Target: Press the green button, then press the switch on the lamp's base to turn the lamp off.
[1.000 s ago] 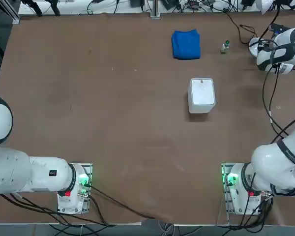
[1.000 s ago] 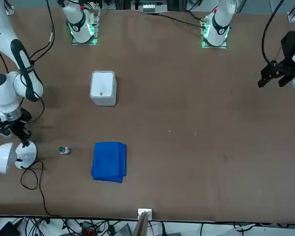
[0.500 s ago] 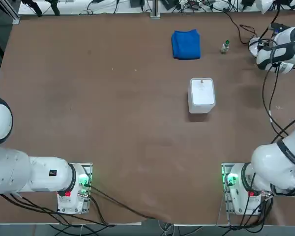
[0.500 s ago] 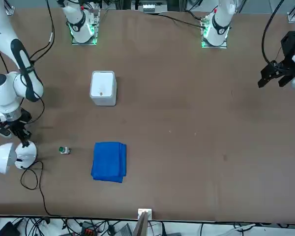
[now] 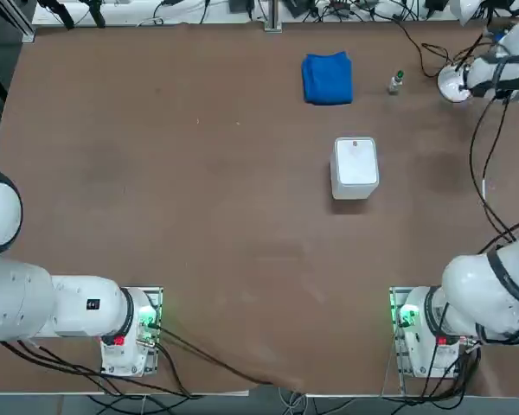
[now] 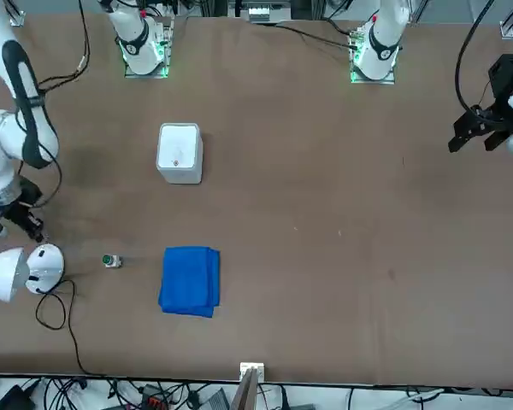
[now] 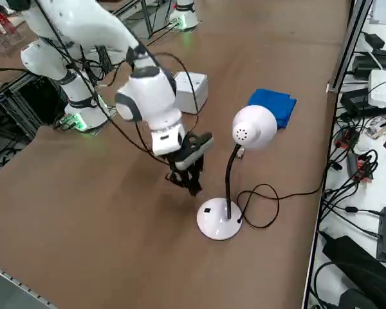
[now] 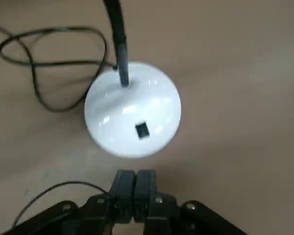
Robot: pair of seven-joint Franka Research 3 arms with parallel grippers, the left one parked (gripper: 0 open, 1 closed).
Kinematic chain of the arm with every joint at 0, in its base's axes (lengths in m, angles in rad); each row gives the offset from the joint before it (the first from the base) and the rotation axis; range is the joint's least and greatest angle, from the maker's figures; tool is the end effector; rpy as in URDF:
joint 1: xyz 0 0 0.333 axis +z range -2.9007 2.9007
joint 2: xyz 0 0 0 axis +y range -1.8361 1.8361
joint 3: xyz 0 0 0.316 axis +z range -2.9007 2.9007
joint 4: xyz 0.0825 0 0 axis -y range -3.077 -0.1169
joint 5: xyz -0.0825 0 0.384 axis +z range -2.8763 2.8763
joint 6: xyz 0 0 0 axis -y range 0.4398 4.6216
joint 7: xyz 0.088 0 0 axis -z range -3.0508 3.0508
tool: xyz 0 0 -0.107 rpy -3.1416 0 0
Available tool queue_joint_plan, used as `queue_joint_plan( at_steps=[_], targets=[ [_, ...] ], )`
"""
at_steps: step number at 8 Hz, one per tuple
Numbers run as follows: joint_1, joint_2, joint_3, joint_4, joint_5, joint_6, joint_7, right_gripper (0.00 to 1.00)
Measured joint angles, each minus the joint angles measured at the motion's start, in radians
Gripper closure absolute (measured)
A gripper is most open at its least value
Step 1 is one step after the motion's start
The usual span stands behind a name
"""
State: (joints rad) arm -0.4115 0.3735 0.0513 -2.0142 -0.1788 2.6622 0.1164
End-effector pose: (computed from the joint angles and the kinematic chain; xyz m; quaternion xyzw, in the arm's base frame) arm 0.5894 -0.2181 0.2946 0.9758 -0.1652 0.1309 0.0590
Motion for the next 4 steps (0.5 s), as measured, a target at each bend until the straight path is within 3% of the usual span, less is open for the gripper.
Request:
queue_joint_plan(
  at_steps=[4],
  targets=[
    [0.021, -0.243, 0.052, 0.002, 0.0, -0.516, -0.049, 0.96]
  ],
)
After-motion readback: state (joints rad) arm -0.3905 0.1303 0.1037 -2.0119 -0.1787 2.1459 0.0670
